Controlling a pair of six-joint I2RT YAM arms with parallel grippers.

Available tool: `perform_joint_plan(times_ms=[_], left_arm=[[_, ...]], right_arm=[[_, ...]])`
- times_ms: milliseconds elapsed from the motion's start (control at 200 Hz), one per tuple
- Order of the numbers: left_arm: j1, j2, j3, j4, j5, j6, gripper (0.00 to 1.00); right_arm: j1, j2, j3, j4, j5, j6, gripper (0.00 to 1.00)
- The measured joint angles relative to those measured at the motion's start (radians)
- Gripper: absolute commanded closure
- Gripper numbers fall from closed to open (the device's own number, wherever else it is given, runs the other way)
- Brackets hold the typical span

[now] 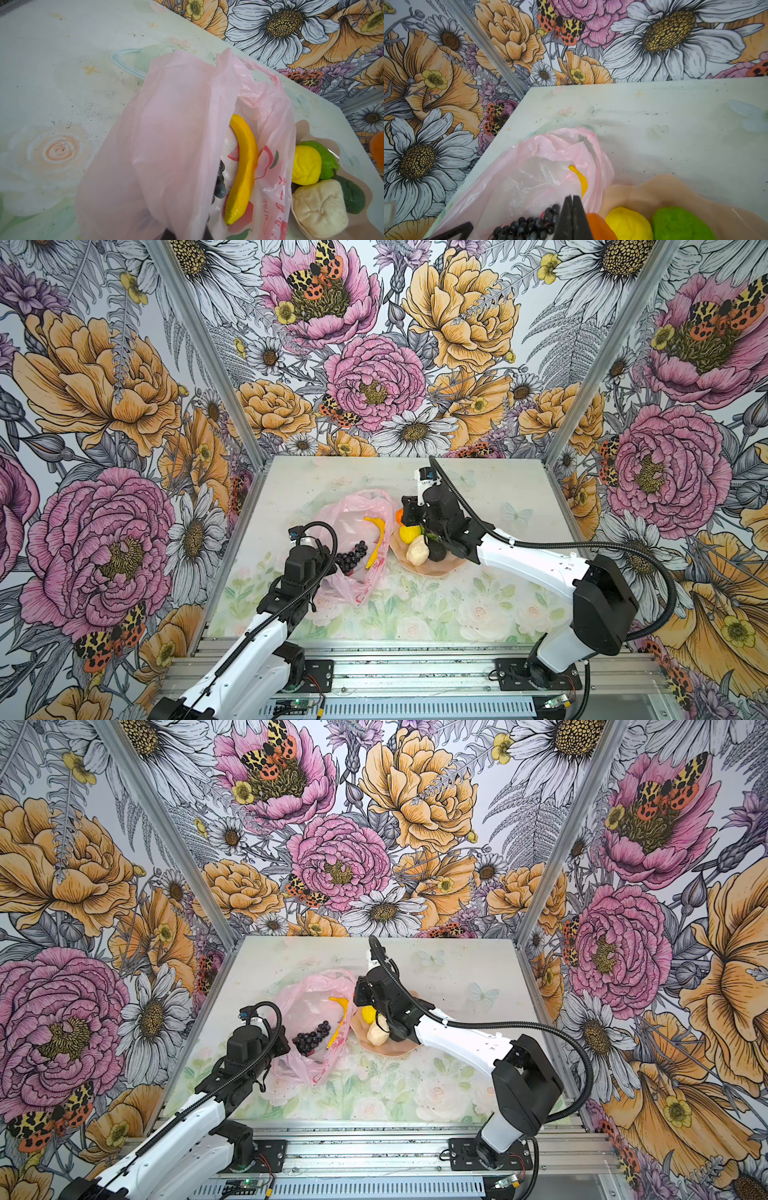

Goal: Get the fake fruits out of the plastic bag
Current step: 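Lift the orange out of the bag and carry it to the bowl, then lower the orange into the bowl and open the right gripper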

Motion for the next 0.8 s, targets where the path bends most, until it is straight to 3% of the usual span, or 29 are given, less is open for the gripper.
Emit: perform_joint_plan(times_ms=[365, 801], left_arm=[[0.003, 0.000, 0.000, 0.000, 0.000, 0.000, 1.00], [0.003, 0.000, -0.005, 0.013, 0.000, 0.000, 1.00]], right_arm=[[-0.095, -0.275, -0.291, 0.073, 0.056, -0.005, 1.00], [-0.121, -0.291, -0.546, 0.320, 0.051, -0.039, 1.00]])
